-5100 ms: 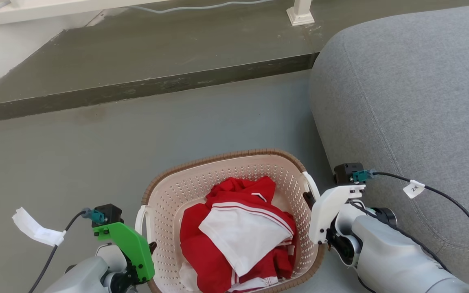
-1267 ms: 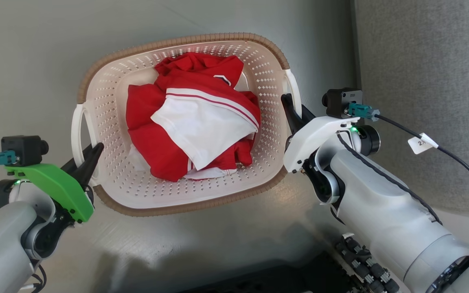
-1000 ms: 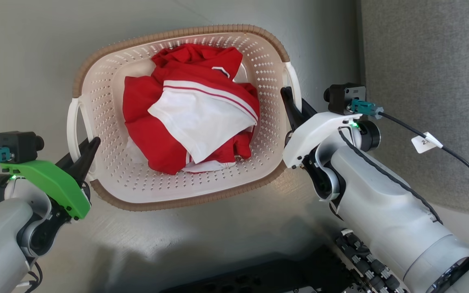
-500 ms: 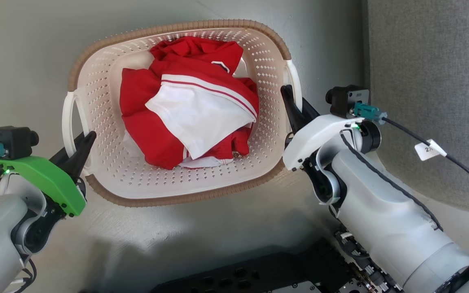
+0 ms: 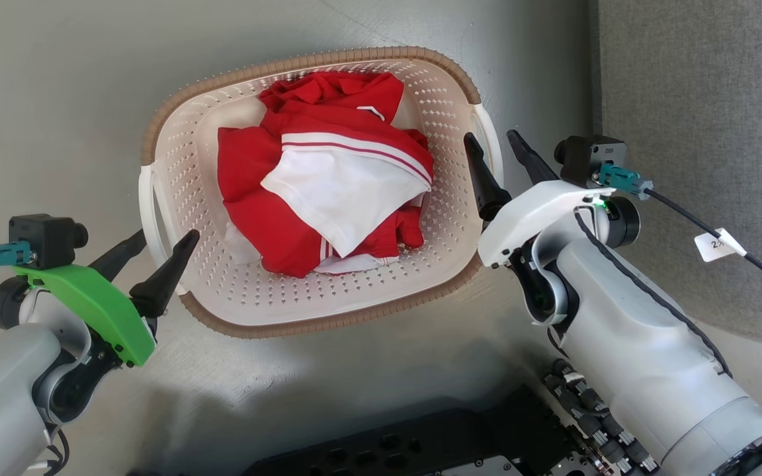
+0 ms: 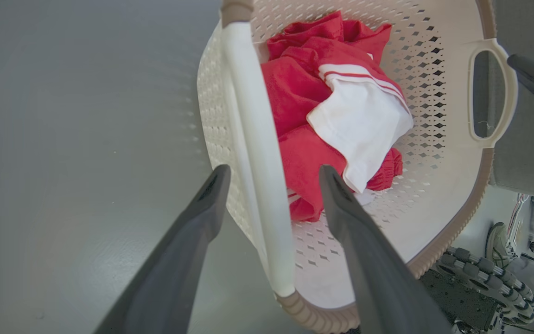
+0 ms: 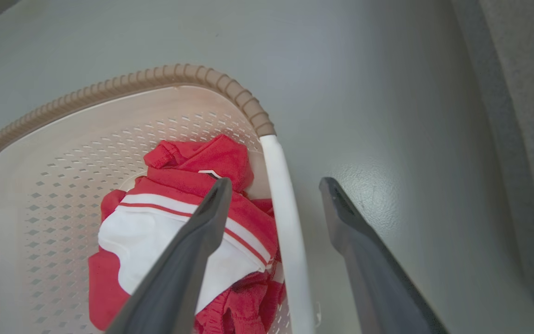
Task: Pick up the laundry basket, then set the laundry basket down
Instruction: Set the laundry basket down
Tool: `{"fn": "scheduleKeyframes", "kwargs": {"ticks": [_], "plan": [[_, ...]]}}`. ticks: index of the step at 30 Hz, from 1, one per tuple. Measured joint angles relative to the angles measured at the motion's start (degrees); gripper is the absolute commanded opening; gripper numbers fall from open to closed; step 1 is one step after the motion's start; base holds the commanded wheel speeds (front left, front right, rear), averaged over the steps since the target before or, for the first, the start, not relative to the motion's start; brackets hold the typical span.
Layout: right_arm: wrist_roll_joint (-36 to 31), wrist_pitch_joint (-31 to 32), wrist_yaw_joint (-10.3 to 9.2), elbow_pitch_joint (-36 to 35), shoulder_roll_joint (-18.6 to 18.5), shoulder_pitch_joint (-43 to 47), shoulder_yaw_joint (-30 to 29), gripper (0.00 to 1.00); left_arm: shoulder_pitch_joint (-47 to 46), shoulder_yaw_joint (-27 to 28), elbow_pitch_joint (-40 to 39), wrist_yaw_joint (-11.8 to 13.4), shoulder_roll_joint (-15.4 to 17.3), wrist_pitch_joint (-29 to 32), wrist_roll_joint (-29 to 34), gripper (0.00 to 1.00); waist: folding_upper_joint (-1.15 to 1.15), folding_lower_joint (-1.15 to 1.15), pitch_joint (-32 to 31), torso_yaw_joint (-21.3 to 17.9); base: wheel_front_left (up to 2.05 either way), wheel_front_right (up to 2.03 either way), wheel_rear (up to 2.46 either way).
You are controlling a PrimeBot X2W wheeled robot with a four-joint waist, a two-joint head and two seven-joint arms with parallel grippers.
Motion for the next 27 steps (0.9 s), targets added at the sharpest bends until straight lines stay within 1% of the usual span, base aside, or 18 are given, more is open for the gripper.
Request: {"fn": "scheduleKeyframes", "kwargs": {"ticks": [16, 27], "plan": [[-1.07, -0.01, 0.0, -0.21, 0.08, 0.52, -1.24, 1.0, -0.03, 0.15, 0.45, 0.0, -0.09, -0.01, -0.18, 1.0, 0.0, 0.0, -0.52, 0.44, 0.0, 0.0, 0.0], [-1.52, -0.01, 0.0, -0.23, 0.09, 2.61, -1.83, 1.0, 0.35, -0.34, 1.49, 0.0, -1.02, -0.01, -0.18, 1.0, 0.0, 0.0, -3.74, 0.53, 0.0, 0.0, 0.0]]}}
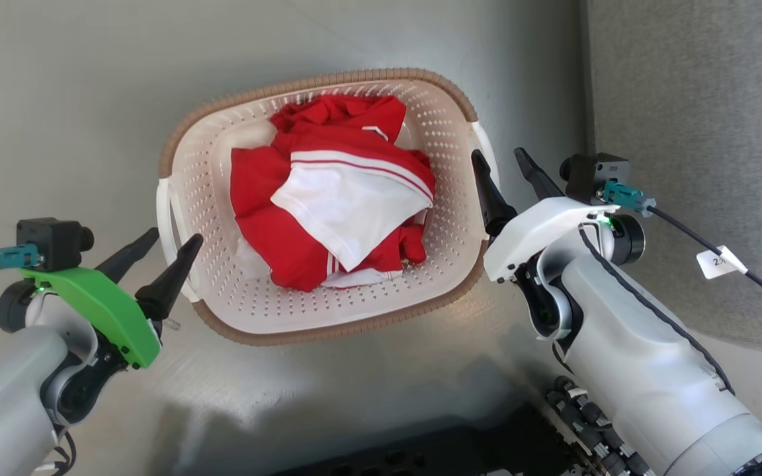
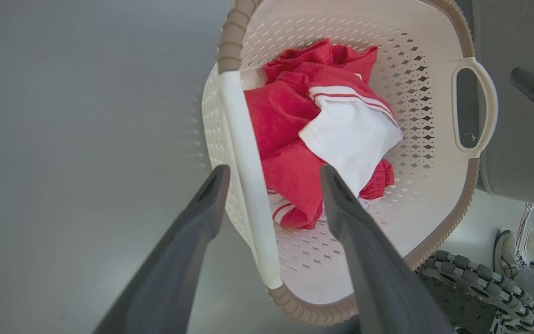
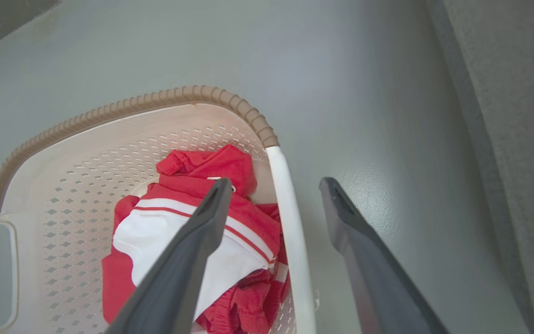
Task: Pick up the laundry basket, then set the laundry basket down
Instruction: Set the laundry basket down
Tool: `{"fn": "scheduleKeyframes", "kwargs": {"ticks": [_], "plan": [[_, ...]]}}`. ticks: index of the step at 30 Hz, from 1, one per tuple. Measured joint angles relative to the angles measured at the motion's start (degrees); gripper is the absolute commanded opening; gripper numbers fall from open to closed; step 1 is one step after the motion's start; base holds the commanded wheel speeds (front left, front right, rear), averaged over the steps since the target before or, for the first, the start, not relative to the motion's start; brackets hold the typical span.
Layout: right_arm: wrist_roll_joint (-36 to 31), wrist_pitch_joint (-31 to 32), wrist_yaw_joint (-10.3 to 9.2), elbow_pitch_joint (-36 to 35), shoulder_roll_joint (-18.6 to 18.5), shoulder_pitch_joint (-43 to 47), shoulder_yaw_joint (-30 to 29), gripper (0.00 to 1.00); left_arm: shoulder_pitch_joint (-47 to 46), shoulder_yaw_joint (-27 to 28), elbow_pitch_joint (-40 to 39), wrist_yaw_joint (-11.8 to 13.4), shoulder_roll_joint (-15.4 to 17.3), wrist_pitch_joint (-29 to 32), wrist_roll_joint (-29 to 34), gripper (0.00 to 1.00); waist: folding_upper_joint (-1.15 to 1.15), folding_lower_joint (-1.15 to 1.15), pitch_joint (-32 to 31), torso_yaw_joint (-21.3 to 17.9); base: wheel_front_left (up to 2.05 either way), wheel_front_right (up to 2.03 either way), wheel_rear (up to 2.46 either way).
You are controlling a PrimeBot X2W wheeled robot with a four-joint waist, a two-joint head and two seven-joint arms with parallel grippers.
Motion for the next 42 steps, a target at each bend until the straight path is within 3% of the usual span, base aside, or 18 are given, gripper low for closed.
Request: {"fn": "scheduleKeyframes", "kwargs": {"ticks": [18, 24, 35, 42], "plan": [[-1.69, 0.0, 0.0, -0.11, 0.01, 4.63, -0.75, 1.0, 4.58, 2.79, 1.72, 0.0, -3.32, 0.0, 0.0, 1.0, 0.0, -0.01, -10.52, -0.63, 0.0, 0.0, 0.0], [-4.28, 0.0, 0.0, -1.27, 0.07, 6.47, -1.71, 1.0, 5.86, 5.82, 0.67, 0.0, -5.44, 0.0, 0.03, 1.0, 0.0, -0.01, -15.01, -0.42, 0.0, 0.0, 0.0], [-6.65, 0.01, 0.0, -5.88, 0.05, 9.66, -2.3, 1.0, 9.27, 11.13, -0.9, 0.0, -6.44, 0.0, 2.52, 1.0, 0.0, -0.01, -23.56, 0.33, 0.0, 0.0, 0.0], [-10.9, 0.0, 0.0, -6.88, 0.07, 12.0, -5.66, 1.0, 12.45, 17.04, -1.38, 0.0, -6.49, 0.0, 5.0, 1.0, 0.0, -0.01, -28.45, 1.1, 0.0, 0.0, 0.0]]}}
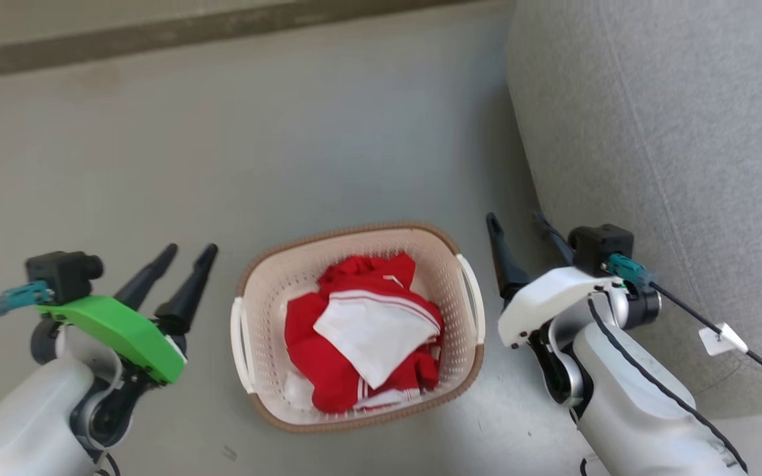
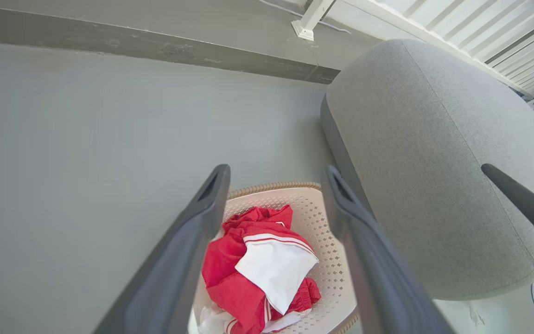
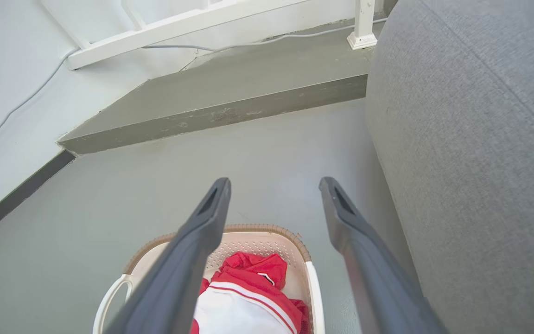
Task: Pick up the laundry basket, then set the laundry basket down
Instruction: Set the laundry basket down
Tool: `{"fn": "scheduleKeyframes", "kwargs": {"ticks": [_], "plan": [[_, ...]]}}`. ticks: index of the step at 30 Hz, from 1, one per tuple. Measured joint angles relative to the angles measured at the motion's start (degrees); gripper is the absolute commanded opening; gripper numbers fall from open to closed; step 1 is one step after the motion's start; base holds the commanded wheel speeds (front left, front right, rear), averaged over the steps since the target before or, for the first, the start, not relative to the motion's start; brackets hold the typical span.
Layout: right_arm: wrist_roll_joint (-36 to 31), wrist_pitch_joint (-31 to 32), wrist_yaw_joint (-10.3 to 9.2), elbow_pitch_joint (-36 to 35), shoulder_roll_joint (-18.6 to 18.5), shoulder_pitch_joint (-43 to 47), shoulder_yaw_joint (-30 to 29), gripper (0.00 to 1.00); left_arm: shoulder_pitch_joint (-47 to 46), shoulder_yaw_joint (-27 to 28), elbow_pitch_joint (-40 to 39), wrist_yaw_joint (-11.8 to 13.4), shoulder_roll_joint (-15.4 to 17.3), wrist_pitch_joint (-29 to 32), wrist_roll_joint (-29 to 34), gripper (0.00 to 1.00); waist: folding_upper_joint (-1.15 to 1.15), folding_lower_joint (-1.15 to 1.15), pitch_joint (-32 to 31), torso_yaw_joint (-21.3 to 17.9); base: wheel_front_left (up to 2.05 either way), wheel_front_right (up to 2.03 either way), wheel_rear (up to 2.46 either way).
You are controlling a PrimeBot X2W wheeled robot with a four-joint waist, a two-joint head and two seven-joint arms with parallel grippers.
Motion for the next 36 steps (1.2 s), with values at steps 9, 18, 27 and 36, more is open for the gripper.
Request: {"fn": "scheduleKeyframes", "kwargs": {"ticks": [9, 18, 27, 36], "plan": [[-2.18, 0.0, 0.0, -4.23, 0.04, 3.88, -4.02, 1.0, 5.19, 8.42, -1.48, 0.0, -1.48, 0.0, 3.75, 1.0, 0.0, 0.0, -5.89, 0.83, 0.0, 0.0, 0.0], [-4.77, 0.0, 0.0, -8.9, 0.07, 8.42, -6.01, 1.0, 10.93, 17.19, -3.35, 0.0, -3.08, -0.01, 7.8, 1.0, 0.0, 0.0, -11.29, 1.3, 0.0, 0.0, 0.0], [-7.78, 0.0, 0.0, -12.0, 0.11, 12.73, -9.87, 1.0, 16.97, 27.57, -5.72, 0.0, -5.48, 0.0, 14.43, 1.0, 0.0, 0.0, -16.33, 1.62, 0.0, 0.0, 0.0], [-9.43, 0.0, 0.0, -15.59, 0.22, 16.18, -12.69, 1.0, 21.9, 35.86, -10.38, 0.0, -7.12, -0.01, 21.42, 1.0, 0.0, 0.0, -18.8, 3.18, 0.0, 0.0, 0.0]]}}
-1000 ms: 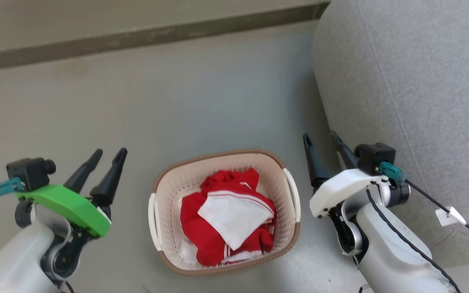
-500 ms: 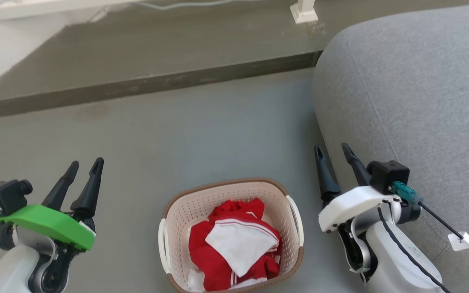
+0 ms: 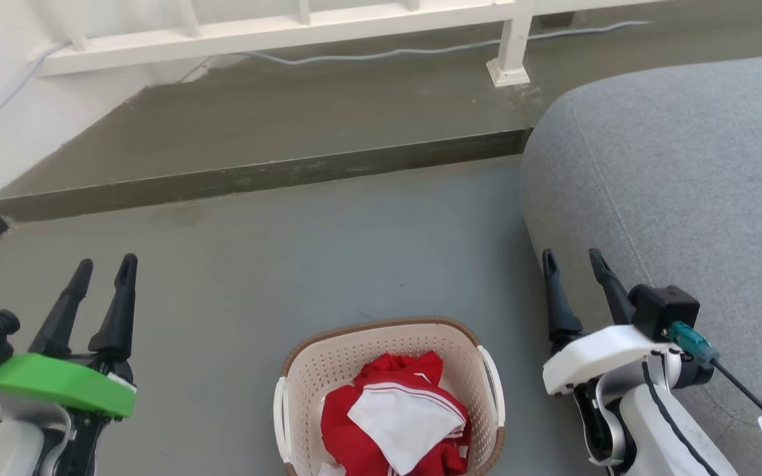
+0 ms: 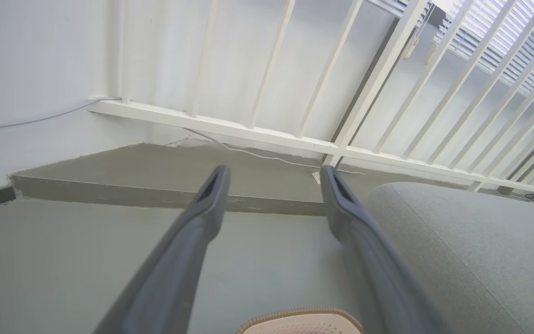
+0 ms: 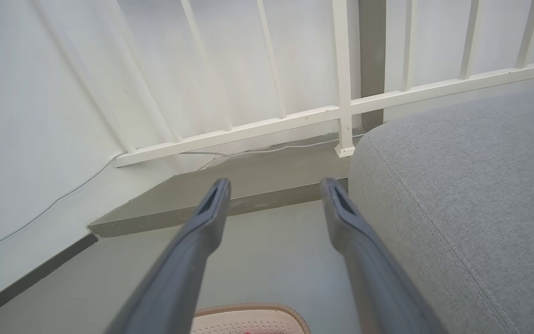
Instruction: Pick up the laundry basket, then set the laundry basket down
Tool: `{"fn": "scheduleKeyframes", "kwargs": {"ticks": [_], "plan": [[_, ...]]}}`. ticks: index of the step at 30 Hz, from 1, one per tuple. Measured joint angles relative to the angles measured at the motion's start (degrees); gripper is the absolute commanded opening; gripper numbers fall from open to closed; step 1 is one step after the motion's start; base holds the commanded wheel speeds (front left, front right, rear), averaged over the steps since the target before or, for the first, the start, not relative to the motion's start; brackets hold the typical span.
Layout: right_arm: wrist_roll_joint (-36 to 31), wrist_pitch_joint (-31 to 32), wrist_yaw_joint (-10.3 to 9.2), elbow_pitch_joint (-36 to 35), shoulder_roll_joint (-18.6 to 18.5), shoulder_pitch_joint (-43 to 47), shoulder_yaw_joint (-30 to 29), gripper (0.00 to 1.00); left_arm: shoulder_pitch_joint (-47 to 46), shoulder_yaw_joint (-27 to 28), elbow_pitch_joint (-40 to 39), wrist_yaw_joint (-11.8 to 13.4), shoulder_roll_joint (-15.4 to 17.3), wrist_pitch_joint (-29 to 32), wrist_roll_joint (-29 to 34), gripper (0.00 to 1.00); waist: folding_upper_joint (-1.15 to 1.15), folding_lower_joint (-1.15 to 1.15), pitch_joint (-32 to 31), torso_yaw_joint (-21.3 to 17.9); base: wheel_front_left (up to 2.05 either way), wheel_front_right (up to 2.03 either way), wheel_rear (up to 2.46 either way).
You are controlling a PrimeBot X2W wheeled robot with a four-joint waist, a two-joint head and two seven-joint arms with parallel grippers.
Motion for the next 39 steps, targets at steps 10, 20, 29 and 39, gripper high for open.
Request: {"fn": "scheduleKeyframes", "kwargs": {"ticks": [10, 20, 29, 39], "plan": [[-1.47, 0.0, 0.0, -3.39, 0.24, 2.47, -0.36, 1.0, 7.53, 5.45, -6.57, 0.0, -2.47, 0.0, 8.17, 1.0, 0.0, 0.0, -1.03, 0.54, 0.0, 0.0, 0.0], [-3.69, 0.0, 0.0, -5.06, 0.41, 5.02, -1.7, 1.0, 12.59, 9.55, -9.44, -0.01, -5.48, 0.0, 14.34, 1.0, 0.0, 0.0, -1.51, 1.09, 0.0, 0.0, 0.0], [-5.03, 0.0, 0.0, -7.48, 0.43, 5.26, -2.05, 1.0, 14.52, 12.57, -10.67, -0.01, -7.87, 0.0, 15.64, 1.0, 0.0, 0.0, -1.28, 1.16, 0.0, 0.0, 0.0], [-5.39, 0.0, 0.0, -8.73, 0.44, 5.9, -1.45, 1.0, 15.56, 13.13, -12.01, -0.01, -9.15, 0.0, 17.0, 1.0, 0.0, 0.0, -1.12, 1.04, 0.0, 0.0, 0.0]]}}
